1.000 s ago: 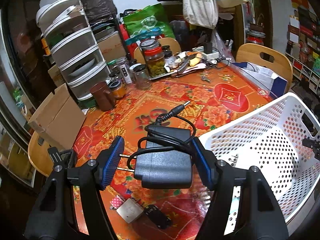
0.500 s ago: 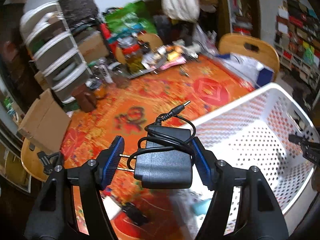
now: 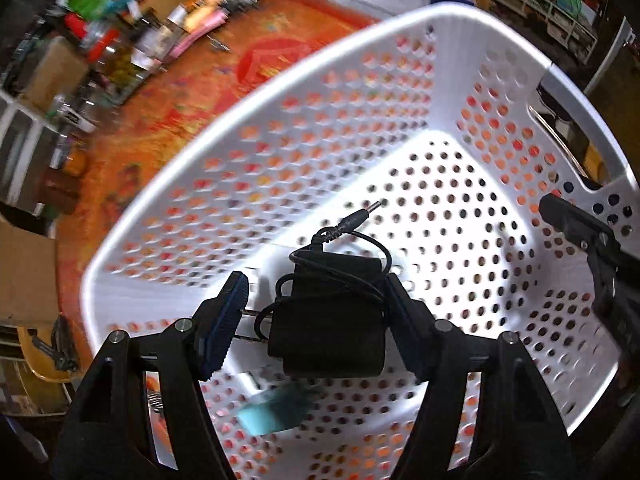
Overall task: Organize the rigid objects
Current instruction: 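Carry the black adapter into the basket and open the left tool, then grasp the black car charger with the left tool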
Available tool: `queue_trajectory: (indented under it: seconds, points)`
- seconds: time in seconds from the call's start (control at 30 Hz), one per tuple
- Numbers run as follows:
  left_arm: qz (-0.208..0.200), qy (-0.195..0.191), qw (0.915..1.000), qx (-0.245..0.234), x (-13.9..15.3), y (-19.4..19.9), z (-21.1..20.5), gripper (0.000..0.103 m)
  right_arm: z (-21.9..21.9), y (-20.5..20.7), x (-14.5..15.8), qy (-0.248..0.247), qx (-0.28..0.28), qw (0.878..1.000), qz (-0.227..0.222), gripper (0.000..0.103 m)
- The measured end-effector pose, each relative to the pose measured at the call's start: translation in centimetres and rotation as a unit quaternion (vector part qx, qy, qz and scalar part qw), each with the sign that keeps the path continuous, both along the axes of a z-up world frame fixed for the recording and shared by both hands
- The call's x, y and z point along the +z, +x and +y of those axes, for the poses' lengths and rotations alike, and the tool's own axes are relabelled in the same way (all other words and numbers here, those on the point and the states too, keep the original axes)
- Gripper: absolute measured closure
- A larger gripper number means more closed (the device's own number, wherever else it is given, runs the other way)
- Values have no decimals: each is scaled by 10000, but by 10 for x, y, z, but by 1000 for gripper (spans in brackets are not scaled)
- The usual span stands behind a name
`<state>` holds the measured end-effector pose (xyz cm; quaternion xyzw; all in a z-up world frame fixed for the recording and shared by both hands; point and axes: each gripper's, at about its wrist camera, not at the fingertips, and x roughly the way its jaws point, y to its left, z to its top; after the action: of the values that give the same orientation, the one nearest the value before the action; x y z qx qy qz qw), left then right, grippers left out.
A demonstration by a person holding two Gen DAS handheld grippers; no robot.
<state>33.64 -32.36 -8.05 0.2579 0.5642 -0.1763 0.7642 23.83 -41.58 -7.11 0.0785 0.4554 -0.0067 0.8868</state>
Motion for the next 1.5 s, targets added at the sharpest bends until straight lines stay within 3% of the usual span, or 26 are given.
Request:
queue_trajectory:
  seconds: [0.17,0.33,0.4,0.47,0.53,0.6,0.7,0.8,0.9,1.07,1.1,1.17,1.3,1.4,1.5]
  points:
    - [272,-36,9996,-62,-13,5,-16,33,0,-1,-2,20,20,10000,-4,76]
    - [-399,-249,9987,191,19,-4,10,26,-2,-2,-3,33,33,10000,-4,76]
    - [-810,-657,9940,337,50,-21,43,23,-3,-4,-3,39,36,10000,-19,76]
    - [-1109,-984,9877,505,72,-39,84,9,-3,-4,-3,32,42,10000,-11,76]
    - [-1410,-1267,9786,798,90,-55,132,1,-3,-3,-3,24,48,10000,5,76]
    - [-1637,-1475,9680,1198,97,-67,181,0,-3,-3,-2,22,52,10000,9,76]
    - [-1845,-1503,9505,1998,78,-82,258,0,-4,-3,-2,28,60,10000,-24,76]
    - [-1429,-1328,9448,2633,25,-87,301,0,-4,-3,-3,28,54,10000,-11,76]
    - [-838,-1542,9447,2770,-24,-93,315,4,-4,-3,-3,27,60,10000,-15,76]
    - [-724,-1617,9484,2631,-54,-89,300,11,-5,-3,-3,26,44,10000,9,76]
    - [-710,-1628,9484,2628,-58,-85,297,15,-5,-3,-3,27,43,10000,5,76]
    - [-723,-1603,9462,2718,-65,-76,291,38,-5,-2,-3,28,43,10000,8,76]
    - [-809,-1516,9441,2814,-74,-65,283,46,-6,-3,-3,9,39,10000,23,76]
    - [-921,-1523,9425,2830,-74,-59,281,66,-7,-3,-3,4,37,10000,25,76]
    - [-1001,-1708,9384,2834,-72,-60,284,72,-7,-3,-3,10,43,10000,25,76]
